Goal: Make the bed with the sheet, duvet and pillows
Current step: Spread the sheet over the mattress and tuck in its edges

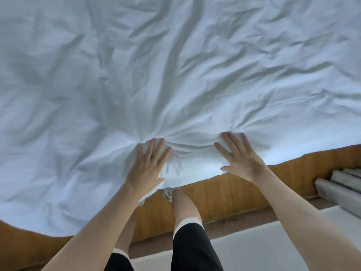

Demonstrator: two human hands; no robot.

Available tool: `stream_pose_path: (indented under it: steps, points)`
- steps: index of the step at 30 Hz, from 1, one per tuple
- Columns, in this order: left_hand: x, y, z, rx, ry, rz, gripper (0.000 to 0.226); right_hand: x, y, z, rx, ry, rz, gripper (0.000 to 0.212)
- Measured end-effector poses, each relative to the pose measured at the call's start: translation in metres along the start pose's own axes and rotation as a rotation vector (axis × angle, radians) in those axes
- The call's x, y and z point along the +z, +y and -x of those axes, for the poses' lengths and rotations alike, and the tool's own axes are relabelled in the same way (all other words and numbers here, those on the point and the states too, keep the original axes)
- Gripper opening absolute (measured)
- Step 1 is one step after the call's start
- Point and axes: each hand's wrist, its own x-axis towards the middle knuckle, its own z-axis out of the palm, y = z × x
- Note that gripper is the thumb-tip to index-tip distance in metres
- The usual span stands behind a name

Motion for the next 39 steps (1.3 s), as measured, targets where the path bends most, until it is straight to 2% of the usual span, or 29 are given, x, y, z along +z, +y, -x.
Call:
stream_pose_path:
  steps: [1,3,4,6,8,12,14,15,17,19,21,22,24,27,30,34,39]
  points:
    - [-0.003,0.001,-0.004,-0.003,-0.024,-0.035,0.095,0.001,0.005,-0.003,-0.006,-0.054,0.011,0.097]
    - [-0.007,0.006,-0.008,0.024,0.026,-0.077,0.061,-0.002,0.010,-0.011,-0.015,-0.121,0.009,0.091]
    - [-0.009,0.008,-0.009,0.038,0.088,-0.078,0.046,-0.006,0.011,-0.016,-0.016,-0.105,-0.005,0.084]
    - [-0.017,0.008,-0.007,0.023,0.137,-0.042,0.041,-0.012,0.016,-0.024,-0.008,-0.006,-0.060,0.073]
    - [-0.025,0.009,-0.001,0.022,0.183,-0.003,0.019,-0.020,0.021,-0.023,-0.016,0.052,-0.173,0.066]
    - [-0.042,0.024,0.035,0.172,0.177,0.167,0.032,-0.047,0.024,0.019,-0.172,0.117,-0.259,0.052]
    - [-0.041,0.038,0.061,0.163,0.203,0.260,0.031,-0.060,0.026,0.040,-0.286,0.096,-0.213,0.048]
    - [-0.040,0.045,0.071,0.108,0.159,0.298,0.030,-0.062,0.028,0.045,-0.305,0.050,-0.189,0.046]
    - [-0.046,0.056,0.087,0.016,-0.010,0.305,0.028,-0.072,0.027,0.042,-0.241,-0.139,-0.116,0.053]
    - [-0.053,0.061,0.103,-0.068,-0.314,0.232,0.026,-0.088,0.016,0.034,-0.189,-0.410,-0.030,0.069]
    - [-0.065,0.060,0.121,-0.120,-0.510,0.196,0.034,-0.109,-0.006,0.026,-0.115,-0.607,-0.050,0.063]
    - [-0.075,0.058,0.130,-0.139,-0.505,0.198,0.034,-0.122,-0.019,0.023,-0.086,-0.642,-0.108,0.056]
    - [-0.100,0.051,0.148,-0.155,-0.396,0.184,0.034,-0.149,-0.047,0.019,-0.064,-0.609,-0.214,0.046]
    - [-0.136,0.031,0.174,-0.192,-0.289,0.164,0.033,-0.191,-0.086,0.014,-0.049,-0.547,-0.322,0.044]
    - [-0.157,0.008,0.202,-0.313,-0.226,0.197,0.030,-0.232,-0.125,0.009,-0.005,-0.532,-0.387,0.045]
    - [-0.158,-0.026,0.246,-0.403,-0.157,0.320,0.033,-0.278,-0.173,0.000,0.070,-0.474,-0.475,0.043]
    - [-0.125,-0.080,0.314,-0.453,-0.112,0.514,0.037,-0.321,-0.234,-0.028,0.194,-0.442,-0.532,0.042]
